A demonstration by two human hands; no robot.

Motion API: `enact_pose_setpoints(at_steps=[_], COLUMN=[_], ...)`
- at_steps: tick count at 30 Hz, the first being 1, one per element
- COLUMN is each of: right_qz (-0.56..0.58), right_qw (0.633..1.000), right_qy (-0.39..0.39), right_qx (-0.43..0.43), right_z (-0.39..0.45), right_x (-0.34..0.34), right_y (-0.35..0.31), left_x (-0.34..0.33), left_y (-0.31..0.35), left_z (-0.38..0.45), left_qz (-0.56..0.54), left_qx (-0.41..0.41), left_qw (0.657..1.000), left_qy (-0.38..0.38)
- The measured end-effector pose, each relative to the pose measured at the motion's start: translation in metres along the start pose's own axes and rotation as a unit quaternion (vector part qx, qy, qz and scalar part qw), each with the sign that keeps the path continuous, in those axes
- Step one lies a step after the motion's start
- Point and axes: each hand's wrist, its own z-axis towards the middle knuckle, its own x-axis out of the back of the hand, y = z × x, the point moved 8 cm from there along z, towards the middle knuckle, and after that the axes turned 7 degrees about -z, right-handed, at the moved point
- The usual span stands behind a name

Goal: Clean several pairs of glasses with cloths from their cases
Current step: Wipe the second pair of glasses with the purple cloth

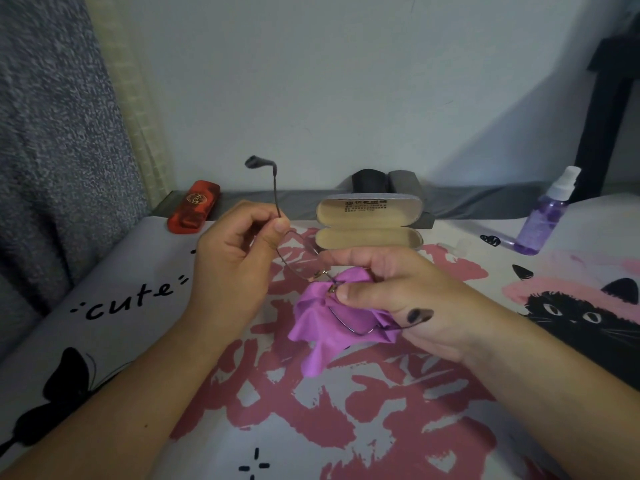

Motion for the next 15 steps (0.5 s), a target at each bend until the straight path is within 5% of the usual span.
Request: enact_pose_setpoints(at_steps=[10, 15], right_qz=[0.060, 0.059], right_qw=[0.998, 0.995], right_qy=[0.001, 0.076], right_qx=[0.030, 0.030], right_z=[0.001, 0.003], right_x=[0.003, 0.017], right_y=[-0.002, -0.002], left_x=[0.005, 0.009], left_y=[-0.001, 0.004], left_z=[0.001, 0.004], left_qz=[0.011, 0.023], left_qx=[0.005, -0.003], left_qw=[1.000, 0.999], left_qy=[0.014, 0.031])
